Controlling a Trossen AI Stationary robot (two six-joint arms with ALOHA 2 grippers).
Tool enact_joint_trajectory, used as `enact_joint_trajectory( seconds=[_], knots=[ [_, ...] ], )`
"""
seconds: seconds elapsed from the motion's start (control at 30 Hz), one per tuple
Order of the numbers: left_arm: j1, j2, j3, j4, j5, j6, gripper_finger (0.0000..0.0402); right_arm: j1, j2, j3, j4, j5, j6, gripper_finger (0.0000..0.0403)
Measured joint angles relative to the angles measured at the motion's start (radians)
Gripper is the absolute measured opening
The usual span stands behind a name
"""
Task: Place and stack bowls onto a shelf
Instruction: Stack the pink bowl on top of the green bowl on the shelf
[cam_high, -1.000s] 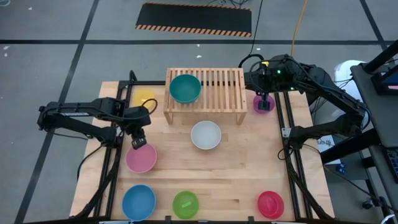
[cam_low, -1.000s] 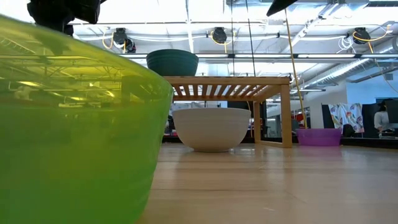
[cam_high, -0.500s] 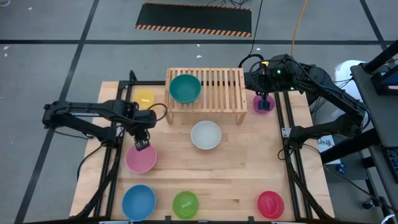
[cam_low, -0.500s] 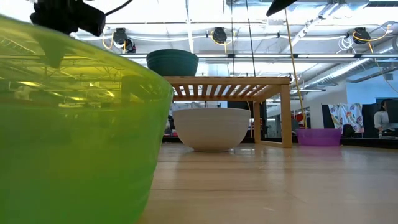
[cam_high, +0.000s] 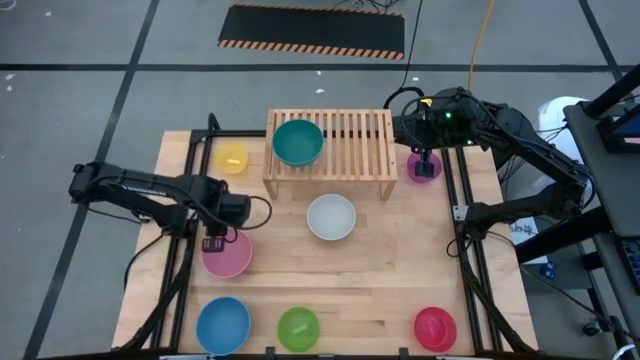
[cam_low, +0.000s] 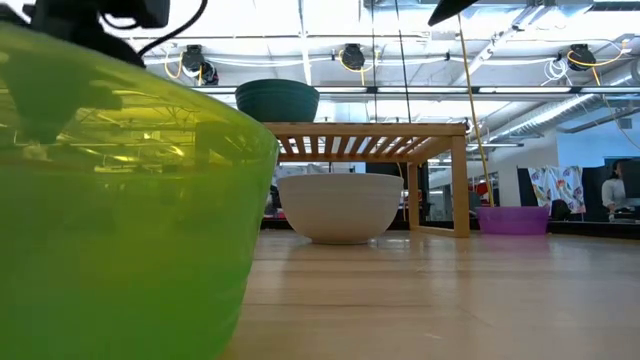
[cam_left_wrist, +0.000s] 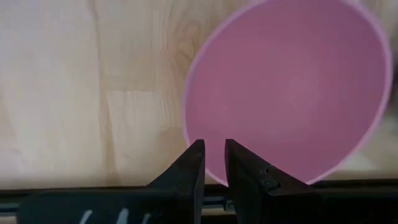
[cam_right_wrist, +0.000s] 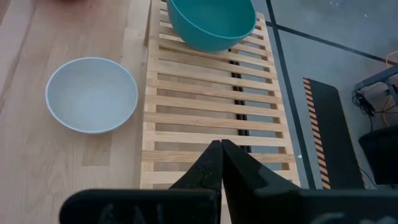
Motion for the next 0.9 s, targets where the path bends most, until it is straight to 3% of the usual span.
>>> enact_joint_trajectory(
  seconds=[0.27,0.9],
  knots=[
    [-0.002,0.001,-0.094,0.101,0.000,-0.042,0.0067,0.000,0.000,0.000,0.000,0.000,-0.003,0.0000],
    [0.001,0.009,-0.082,0.101,-0.059,-0.034,0.0067,0.000,0.000,0.000,0.000,0.000,-0.007,0.0000]
  ],
)
